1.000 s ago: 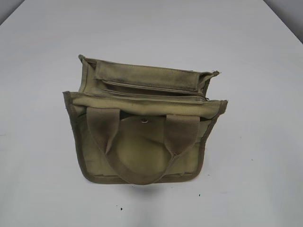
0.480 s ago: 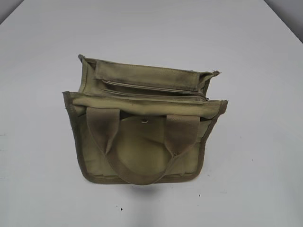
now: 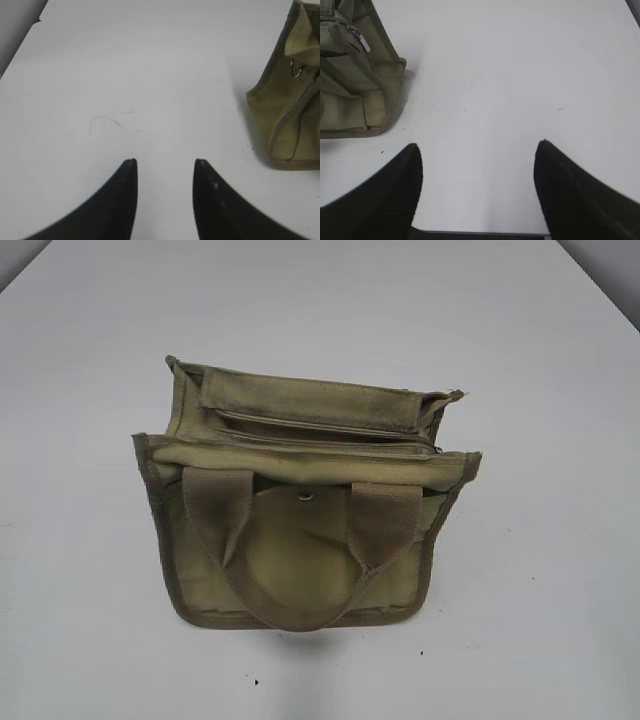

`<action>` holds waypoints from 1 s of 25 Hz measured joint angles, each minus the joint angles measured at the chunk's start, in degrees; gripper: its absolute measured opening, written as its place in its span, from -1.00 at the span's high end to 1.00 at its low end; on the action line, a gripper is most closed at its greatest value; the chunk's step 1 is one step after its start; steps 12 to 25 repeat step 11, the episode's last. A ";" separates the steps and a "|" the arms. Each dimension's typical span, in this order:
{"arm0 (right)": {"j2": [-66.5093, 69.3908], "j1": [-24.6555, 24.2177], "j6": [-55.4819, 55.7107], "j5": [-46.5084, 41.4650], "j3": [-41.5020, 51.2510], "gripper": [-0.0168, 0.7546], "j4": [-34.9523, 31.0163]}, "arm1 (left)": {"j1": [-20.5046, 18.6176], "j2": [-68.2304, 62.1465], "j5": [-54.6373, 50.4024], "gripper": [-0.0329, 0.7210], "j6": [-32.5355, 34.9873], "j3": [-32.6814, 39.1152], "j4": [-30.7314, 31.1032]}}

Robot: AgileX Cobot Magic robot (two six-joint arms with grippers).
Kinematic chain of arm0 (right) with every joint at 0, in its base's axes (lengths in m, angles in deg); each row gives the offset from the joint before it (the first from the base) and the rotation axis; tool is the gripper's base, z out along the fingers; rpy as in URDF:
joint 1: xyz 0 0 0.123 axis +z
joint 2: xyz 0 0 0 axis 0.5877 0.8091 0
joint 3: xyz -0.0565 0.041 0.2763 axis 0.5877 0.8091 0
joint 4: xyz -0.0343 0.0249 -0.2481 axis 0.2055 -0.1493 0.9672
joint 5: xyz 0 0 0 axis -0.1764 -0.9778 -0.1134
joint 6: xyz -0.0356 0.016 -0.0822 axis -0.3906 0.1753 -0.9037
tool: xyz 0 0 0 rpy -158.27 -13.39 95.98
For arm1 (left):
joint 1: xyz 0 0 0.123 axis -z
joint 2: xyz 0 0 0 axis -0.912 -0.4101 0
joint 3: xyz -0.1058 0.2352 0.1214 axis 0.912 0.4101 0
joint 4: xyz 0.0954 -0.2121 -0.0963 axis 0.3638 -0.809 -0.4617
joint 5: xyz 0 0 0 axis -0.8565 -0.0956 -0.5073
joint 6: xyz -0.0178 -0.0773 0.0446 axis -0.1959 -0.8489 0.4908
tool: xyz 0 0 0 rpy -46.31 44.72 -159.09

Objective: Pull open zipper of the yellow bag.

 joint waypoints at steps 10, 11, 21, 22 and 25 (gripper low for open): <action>0.00 -0.02 0.00 0.00 0.00 -0.45 -0.02 | 0.00 0.00 0.00 0.19 0.00 0.00 -0.07; 0.00 -0.02 -0.06 0.00 0.00 -0.45 -0.07 | 0.00 0.00 0.00 0.19 0.00 0.00 -0.07; 0.00 -0.02 -0.06 0.00 0.00 -0.45 -0.07 | 0.00 0.00 0.00 0.19 0.00 0.00 -0.07; 0.00 -0.02 -0.06 0.00 0.00 -0.45 -0.07 | 0.00 0.00 0.00 0.19 0.00 0.00 -0.07; 0.00 -0.02 -0.06 0.00 0.00 -0.45 -0.07 | 0.00 0.00 0.00 0.19 0.00 0.00 -0.07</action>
